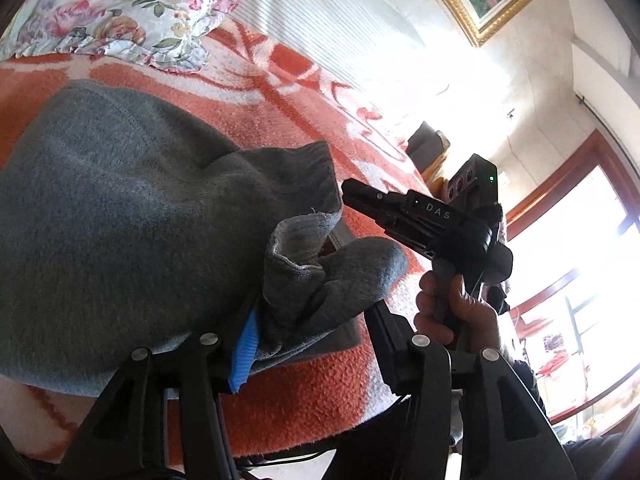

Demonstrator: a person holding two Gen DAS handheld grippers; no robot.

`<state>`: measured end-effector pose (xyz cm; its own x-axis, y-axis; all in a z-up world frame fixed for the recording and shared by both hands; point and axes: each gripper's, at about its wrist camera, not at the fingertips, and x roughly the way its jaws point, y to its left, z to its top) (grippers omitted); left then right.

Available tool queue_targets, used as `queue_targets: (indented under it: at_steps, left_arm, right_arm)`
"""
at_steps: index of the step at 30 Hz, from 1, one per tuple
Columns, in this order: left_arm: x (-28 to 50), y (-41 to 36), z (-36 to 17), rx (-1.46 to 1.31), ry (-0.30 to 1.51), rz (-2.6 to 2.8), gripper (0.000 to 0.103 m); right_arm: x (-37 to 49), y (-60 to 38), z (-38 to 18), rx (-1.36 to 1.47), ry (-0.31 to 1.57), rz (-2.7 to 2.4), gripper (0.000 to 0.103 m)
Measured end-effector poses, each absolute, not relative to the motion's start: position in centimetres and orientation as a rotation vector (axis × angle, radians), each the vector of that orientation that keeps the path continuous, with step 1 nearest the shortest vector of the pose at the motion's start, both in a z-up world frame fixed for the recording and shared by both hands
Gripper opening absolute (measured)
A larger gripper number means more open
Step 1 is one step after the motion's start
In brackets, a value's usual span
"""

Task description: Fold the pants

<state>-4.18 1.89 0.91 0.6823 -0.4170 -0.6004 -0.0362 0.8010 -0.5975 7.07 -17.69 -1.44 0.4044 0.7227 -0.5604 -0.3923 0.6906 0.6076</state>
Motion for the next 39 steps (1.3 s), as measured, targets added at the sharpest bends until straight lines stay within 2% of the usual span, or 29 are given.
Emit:
queue_targets:
  at_steps: [1,3,8,13,17,25,27,28,29,30,31,33,39]
  left_arm:
    - [-4.2,1.8,1.0,-0.613,0.797,-0.239,0.054]
    - [-4.5,1.5,1.2,-0.634,0.772,-0.284,0.080]
    - [-4.4,-0.7,1.9,-0.592,0.765,-0.331,0.081]
    - [-5.2,0.1,2.2,-0.562,0.752,-0.272,0.081]
    - [-5.0,1.0,1.6,-0.552,0.774,-0.227,0.081]
    - [-4.2,-2.2,-0.3,-0.409,0.847,-0.233,0.081]
    - [-3.7,-2.5,-1.2,-0.400,0.864,-0.226,0.078]
    - [-3.5,-2.3,-1.5,-0.408,0.871,-0.225,0.076]
    - [-3.3,-2.2,-1.7,-0.416,0.875,-0.225,0.069]
    - [-3.0,-1.8,-2.0,-0.432,0.882,-0.226,0.056]
    - [-2.7,-1.4,-2.2,-0.451,0.887,-0.232,0.049]
    - [-2.4,-0.7,-2.2,-0.499,0.889,-0.252,0.027]
    - [-1.9,-1.7,0.5,-0.549,0.827,-0.376,0.024]
  right_arm:
    - [6.9,-17.7,-1.2,0.409,0.904,0.727,0.042]
    - [6.4,-17.8,-0.7,0.401,0.887,0.730,0.048]
    - [5.9,-17.7,0.3,0.404,0.871,0.722,0.048]
    - [4.9,-17.4,1.4,0.393,0.855,0.750,0.048]
    - [4.0,-16.1,2.2,0.382,0.861,0.800,0.048]
    - [3.6,-13.5,1.6,0.406,0.890,0.868,0.048]
    - [3.9,-12.9,0.9,0.396,0.903,0.855,0.048]
    - [4.2,-12.7,0.4,0.393,0.907,0.847,0.045]
    - [4.4,-12.7,0.1,0.390,0.905,0.830,0.041]
    - [4.7,-12.8,-0.3,0.391,0.902,0.800,0.025]
    - [4.9,-12.9,-0.5,0.402,0.900,0.793,0.010]
    - [5.3,-13.5,-0.6,0.445,0.888,0.789,0.007]
    - [5.4,-15.4,2.0,0.475,0.790,0.788,0.007]
